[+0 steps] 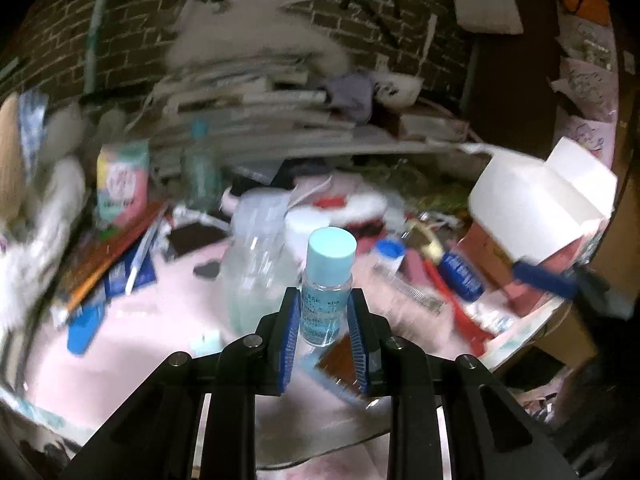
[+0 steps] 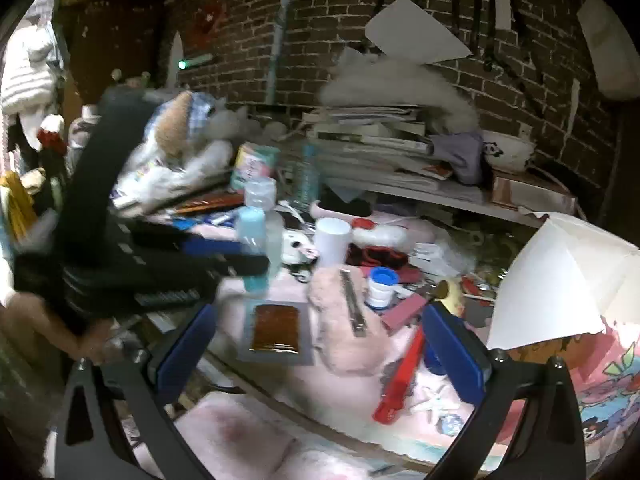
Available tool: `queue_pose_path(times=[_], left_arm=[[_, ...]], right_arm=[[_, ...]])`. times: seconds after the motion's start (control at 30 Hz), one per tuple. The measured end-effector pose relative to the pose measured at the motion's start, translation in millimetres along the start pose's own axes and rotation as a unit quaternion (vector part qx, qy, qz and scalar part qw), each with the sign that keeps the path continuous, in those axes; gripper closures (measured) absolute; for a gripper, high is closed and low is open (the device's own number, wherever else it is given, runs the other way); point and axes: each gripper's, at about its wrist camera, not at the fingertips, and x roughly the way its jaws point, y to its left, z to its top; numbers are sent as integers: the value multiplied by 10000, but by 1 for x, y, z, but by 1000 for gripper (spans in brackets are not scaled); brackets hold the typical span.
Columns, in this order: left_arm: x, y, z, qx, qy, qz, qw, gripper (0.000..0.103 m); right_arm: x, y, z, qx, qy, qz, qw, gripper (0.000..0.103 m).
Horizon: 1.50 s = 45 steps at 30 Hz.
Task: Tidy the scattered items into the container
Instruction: 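Lower the held small teal bottle into the white box, open left gripper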
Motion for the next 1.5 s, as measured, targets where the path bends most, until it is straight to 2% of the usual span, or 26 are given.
queue_pose_path(times=[0.2, 0.3, 0.43, 0.57, 0.73, 0.93, 1.1, 1.3, 1.5], left_arm=[[-8, -34, 50, 490, -104, -449, 9977, 84], [-5, -56, 74, 779, -98, -794, 9938, 84], [3, -92, 108, 1125, -29, -1512, 9821, 84], [21, -133, 133, 1508, 191, -1865, 9706, 84], [50, -181, 144, 1721, 804, -2227, 9562, 84], [79, -210, 144, 1701, 1468, -2306, 9467, 84], [96, -223, 135, 1829, 1850, -1975, 9452, 84], [106, -229, 128, 1982, 2064, -1644, 9440, 84], [109, -233, 125, 2129, 2016, -1421, 9454, 83]], right_arm=[[11, -16, -9, 474, 126, 293, 9984, 0], [16, -17, -15, 423, 220, 139, 9988, 0], [15, -15, -21, 208, 169, 69, 9996, 0], [11, -21, -25, 384, 36, 148, 9991, 0], [4, -22, -28, 361, -31, 179, 9992, 0], [-3, -26, -29, 423, -99, 246, 9988, 0], [-6, -27, -33, 542, -104, 275, 9981, 0], [-11, -30, -33, 588, -150, 299, 9977, 0], [-13, -33, -32, 619, -204, 267, 9975, 0]])
